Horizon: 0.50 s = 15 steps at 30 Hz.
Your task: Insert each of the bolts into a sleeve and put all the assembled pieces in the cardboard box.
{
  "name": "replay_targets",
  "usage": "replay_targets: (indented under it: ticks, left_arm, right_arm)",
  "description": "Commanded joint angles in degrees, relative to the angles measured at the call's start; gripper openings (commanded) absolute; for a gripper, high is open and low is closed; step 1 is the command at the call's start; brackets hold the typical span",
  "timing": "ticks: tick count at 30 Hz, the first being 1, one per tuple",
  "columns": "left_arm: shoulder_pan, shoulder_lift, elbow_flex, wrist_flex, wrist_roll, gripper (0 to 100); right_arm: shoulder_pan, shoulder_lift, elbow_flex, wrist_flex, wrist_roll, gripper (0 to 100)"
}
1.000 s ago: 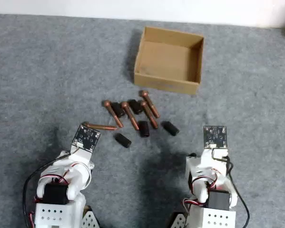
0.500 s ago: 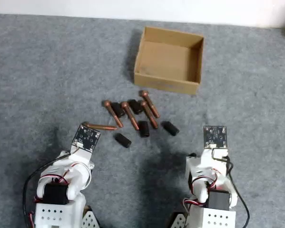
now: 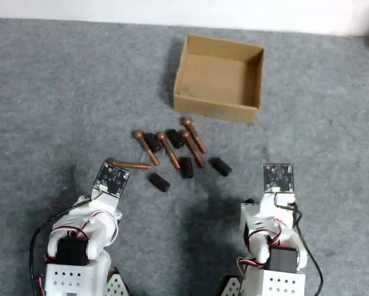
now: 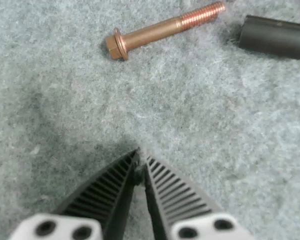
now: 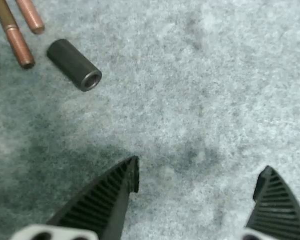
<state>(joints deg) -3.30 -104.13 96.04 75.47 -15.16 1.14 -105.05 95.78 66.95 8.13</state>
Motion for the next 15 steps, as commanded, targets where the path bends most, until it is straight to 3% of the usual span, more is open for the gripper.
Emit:
replay_targets:
  ticks: [1, 5, 11, 15]
  left_arm:
    - [-0.2, -0.1, 1.1, 0.2, -0.2, 1]
    - [0.8, -0.1, 1.1, 0.2, -0.2, 1]
    - [9.4, -0.1, 1.1, 0.2, -0.2, 1]
    - [9.3, -0.1, 1.0, 0.2, -0.4, 1]
  right_arm:
    - [0.2, -0.3, 6.0, 0.2, -0.1, 33.9]
    - [0.2, -0.3, 6.0, 0.2, -0.1, 33.9]
    - [-4.4, -0.2, 6.1, 0.2, -0.4, 33.9]
    - [-6.1, -0.2, 6.1, 0.2, -0.3, 33.9]
